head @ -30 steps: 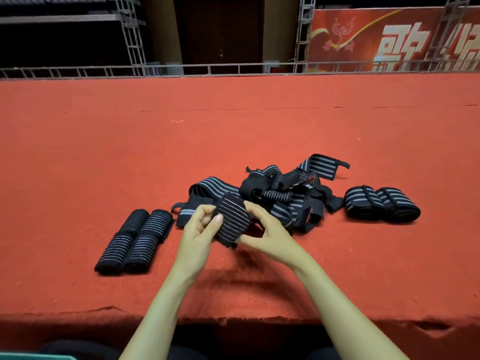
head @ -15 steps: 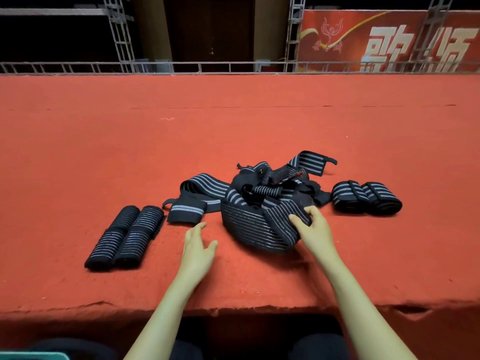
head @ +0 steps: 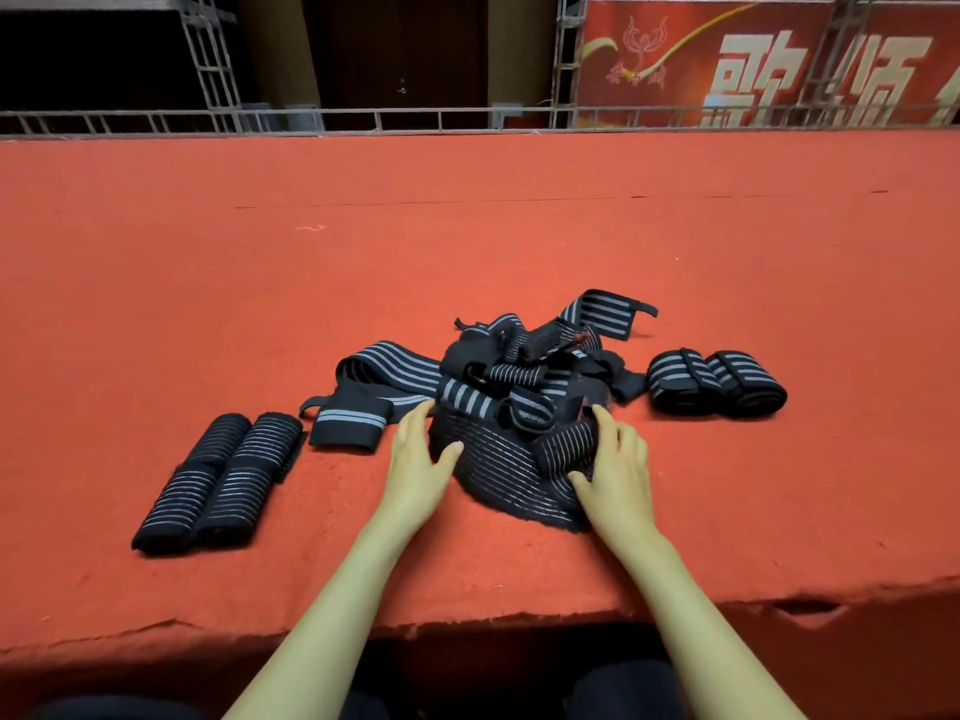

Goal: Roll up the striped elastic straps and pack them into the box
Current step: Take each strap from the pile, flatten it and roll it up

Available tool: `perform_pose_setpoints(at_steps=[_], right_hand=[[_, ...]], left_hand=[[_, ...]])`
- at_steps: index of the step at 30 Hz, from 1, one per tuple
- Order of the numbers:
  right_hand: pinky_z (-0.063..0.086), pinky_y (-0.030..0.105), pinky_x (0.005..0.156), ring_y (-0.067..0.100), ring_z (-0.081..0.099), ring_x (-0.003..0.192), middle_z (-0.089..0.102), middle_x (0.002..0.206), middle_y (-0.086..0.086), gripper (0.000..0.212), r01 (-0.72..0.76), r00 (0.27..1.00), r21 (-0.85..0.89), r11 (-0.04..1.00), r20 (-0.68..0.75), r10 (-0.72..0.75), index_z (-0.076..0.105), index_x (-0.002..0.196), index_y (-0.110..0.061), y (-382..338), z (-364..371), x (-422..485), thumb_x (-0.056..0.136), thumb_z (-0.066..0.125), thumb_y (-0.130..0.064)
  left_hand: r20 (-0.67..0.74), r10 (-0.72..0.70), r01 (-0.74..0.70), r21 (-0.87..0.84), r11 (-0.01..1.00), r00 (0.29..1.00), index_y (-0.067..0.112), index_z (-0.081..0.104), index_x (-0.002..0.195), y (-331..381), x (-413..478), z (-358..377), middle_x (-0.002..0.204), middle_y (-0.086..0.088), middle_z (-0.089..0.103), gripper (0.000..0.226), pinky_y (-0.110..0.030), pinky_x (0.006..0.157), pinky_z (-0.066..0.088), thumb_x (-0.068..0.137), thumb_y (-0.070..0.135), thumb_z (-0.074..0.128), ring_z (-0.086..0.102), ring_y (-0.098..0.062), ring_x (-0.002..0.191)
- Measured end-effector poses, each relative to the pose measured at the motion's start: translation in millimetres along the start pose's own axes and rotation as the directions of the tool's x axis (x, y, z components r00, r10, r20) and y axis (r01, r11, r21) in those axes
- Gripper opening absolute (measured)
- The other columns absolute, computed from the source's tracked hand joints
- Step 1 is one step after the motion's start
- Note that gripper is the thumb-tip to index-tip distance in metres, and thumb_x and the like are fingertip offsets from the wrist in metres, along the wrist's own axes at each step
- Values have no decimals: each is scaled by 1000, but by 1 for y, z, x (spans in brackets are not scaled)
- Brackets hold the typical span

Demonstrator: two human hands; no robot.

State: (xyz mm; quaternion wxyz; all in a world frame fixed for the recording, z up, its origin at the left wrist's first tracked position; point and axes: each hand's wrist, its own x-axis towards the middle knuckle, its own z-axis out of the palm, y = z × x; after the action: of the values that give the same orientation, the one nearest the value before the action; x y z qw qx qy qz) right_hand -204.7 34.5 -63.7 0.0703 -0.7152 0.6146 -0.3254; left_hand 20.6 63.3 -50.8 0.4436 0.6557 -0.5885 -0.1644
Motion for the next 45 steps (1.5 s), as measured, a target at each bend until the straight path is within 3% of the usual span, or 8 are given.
perform_pose_setpoints(at_steps=[5, 8, 13, 23, 28, 32, 38, 45], right_hand=[[29, 42, 112, 26, 36, 130, 49, 132, 7, 48, 471, 881, 126, 873, -127, -457, 54, 129, -13, -28, 11, 5, 81, 54, -8], [28, 45, 111, 26, 38, 132, 54, 133, 1, 39, 587, 807, 89, 805, 9, -590, 59, 126, -20, -49, 19, 18, 92, 41, -29], [-4, 47, 116, 16, 12, 145, 37, 148, -13, 46, 432, 818, -52, 900, 443, -367, 44, 139, -32, -80, 18, 41, 102, 19, -45], [-5, 52, 116, 19, 7, 146, 25, 155, -17, 43, 287, 808, -94, 953, 558, -188, 39, 142, -35, -53, 26, 65, 102, 29, -44], [12, 47, 115, 17, 28, 139, 50, 138, -10, 35, 404, 891, 132, 905, 170, -422, 54, 131, -24, -43, 23, 48, 98, 46, -31], [44, 39, 96, 15, 57, 106, 67, 104, -5, 30, 593, 784, 213, 777, 69, -617, 67, 103, -17, -31, 5, 18, 96, 45, -35], [38, 32, 101, 13, 45, 122, 43, 139, -7, 62, 382, 867, 64, 922, 320, -382, 36, 144, -28, 15, -5, -12, 88, 60, -38], [28, 34, 105, 27, 36, 125, 48, 129, 4, 34, -19, 976, -15, 1000, 215, 22, 61, 115, -20, 28, -2, -12, 85, 66, -37]], left_hand=[[19, -50, 50, 5, 999, 999, 7, 51, 124, -2, 18, 1, 122, -7, 54, 44, -16, 91, 32, 83, 9, 67, 50, -17, 113], [-87, 5, -2, 35, 999, 996, 9, 56, 106, -1, 17, 3, 103, -4, 53, 33, -12, 77, 29, 78, 6, 71, 49, -14, 93], [-41, 56, -55, 39, 998, 998, 20, 53, 80, -2, 13, 2, 78, 4, 53, 23, -11, 67, 34, 78, 6, 71, 48, -10, 72], [139, 259, -275, 111, 955, 956, 15, 48, 82, -17, -31, -38, 104, 19, 55, 17, -22, 86, 38, 72, 7, 60, 51, -7, 101], [174, 235, -243, 29, 969, 956, 19, 46, 76, -18, -41, -41, 123, 16, 51, 21, -17, 95, 34, 78, 14, 67, 43, 6, 120], [283, 247, -265, 28, 964, 927, 27, 39, 70, -13, -41, -38, 109, 11, 56, 28, -22, 91, 36, 75, 25, 67, 49, -3, 112], [262, 258, -260, -30, 965, 930, 29, 54, 82, -5, -49, -40, 92, 11, 54, 26, -11, 80, 37, 72, 47, 69, 52, -5, 90], [-21, 84, -83, 16, 996, 996, 15, 64, 107, -8, -53, -45, 107, 0, 57, 29, -25, 81, 45, 83, -2, 62, 54, -16, 91]])
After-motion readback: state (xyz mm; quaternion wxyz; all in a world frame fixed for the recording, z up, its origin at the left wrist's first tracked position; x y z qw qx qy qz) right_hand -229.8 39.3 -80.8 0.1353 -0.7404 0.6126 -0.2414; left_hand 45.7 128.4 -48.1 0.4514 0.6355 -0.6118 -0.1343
